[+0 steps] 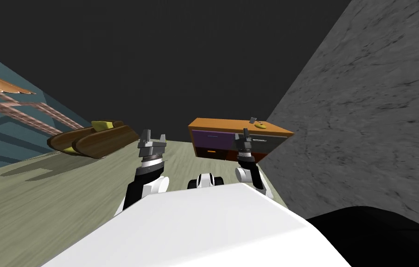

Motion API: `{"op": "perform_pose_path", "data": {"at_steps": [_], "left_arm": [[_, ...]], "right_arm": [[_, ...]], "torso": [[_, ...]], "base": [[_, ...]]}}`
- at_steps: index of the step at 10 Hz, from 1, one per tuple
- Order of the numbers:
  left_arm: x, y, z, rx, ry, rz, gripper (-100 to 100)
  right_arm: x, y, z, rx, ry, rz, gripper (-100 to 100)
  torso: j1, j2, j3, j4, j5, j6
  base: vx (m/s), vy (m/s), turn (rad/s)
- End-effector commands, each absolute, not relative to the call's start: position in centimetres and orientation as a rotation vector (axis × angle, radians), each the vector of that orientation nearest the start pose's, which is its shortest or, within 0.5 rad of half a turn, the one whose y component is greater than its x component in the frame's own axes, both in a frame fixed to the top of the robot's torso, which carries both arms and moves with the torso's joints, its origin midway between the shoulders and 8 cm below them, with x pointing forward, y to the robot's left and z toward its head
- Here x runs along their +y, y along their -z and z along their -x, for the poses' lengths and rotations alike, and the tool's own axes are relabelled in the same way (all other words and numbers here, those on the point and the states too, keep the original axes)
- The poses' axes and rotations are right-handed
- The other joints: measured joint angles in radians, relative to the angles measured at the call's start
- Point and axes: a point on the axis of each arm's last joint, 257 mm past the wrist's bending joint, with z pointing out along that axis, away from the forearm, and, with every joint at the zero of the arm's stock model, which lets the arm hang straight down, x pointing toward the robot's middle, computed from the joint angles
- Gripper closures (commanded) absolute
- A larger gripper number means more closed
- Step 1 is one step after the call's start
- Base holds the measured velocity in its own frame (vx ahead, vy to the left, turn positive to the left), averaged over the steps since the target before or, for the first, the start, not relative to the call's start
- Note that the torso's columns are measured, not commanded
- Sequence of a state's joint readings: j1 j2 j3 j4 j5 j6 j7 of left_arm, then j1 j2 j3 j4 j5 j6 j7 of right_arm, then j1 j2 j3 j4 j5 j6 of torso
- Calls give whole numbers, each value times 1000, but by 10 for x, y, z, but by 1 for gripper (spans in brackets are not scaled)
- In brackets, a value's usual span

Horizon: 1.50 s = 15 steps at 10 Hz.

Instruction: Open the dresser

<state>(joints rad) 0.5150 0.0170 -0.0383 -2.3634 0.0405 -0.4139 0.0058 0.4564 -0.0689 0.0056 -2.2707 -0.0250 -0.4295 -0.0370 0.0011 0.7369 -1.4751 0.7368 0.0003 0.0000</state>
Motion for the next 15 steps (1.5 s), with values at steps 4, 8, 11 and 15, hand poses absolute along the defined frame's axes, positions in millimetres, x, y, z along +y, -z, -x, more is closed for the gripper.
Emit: {"op": "perform_pose_path", "data": {"at_steps": [4,8,11,15], "left_arm": [[270,-40,-342,613,1366,692,0],[270,-40,-342,613,1366,692,0],[270,-40,-342,613,1366,692,0],[270,-40,-342,613,1366,692,0]], "right_arm": [[-260,91,-402,1059,-1154,-723,-100],[-267,157,-412,1256,-1003,-757,-100],[-276,200,-413,1368,-905,-781,-100],[-298,276,-404,1567,-703,-800,-100]], "torso": [[-2,1,-1,1,0,1],[-1,1,-1,1,0,0],[-1,1,-1,1,0,0],[-1,0,-1,1,0,-1]], "base": [[17,53,247],[13,35,191],[15,40,210],[28,45,248]]}}
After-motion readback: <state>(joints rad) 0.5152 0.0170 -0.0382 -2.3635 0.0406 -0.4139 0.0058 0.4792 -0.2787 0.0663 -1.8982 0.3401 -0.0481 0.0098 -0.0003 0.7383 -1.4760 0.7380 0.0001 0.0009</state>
